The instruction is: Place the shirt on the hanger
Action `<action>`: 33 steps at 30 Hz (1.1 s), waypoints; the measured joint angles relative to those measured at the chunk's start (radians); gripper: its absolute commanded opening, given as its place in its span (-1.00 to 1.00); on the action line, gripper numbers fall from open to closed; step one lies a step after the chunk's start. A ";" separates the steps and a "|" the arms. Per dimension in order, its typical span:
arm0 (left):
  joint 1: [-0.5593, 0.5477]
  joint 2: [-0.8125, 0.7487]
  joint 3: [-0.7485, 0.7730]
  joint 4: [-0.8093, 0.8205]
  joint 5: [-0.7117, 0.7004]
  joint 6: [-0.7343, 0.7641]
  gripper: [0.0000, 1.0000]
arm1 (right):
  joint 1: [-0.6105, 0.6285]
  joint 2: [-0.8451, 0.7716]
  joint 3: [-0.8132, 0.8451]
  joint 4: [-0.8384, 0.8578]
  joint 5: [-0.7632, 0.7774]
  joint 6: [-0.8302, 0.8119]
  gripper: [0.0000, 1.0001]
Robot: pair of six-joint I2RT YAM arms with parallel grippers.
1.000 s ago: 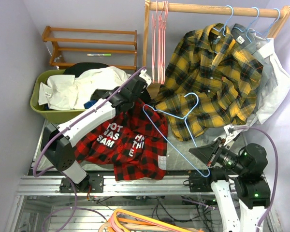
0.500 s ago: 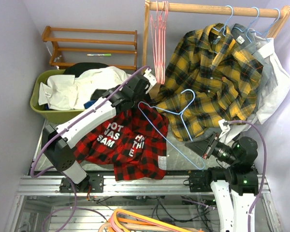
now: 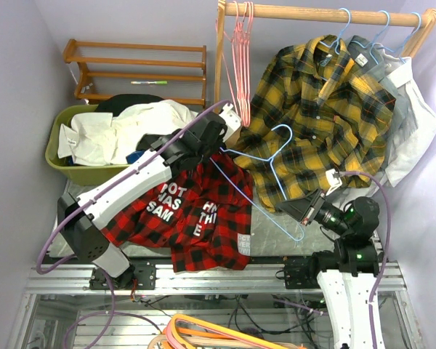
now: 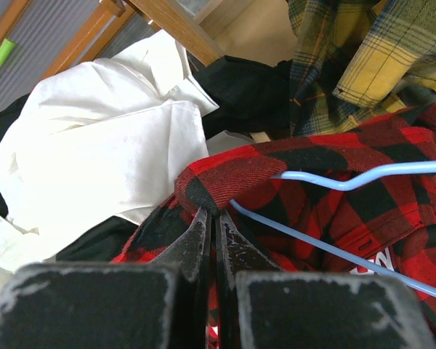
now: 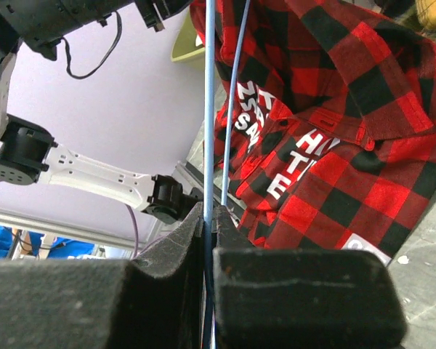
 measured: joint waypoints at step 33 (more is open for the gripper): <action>-0.028 -0.012 0.013 -0.005 0.068 0.008 -0.86 | 0.404 0.341 -0.204 0.662 0.185 0.190 -1.00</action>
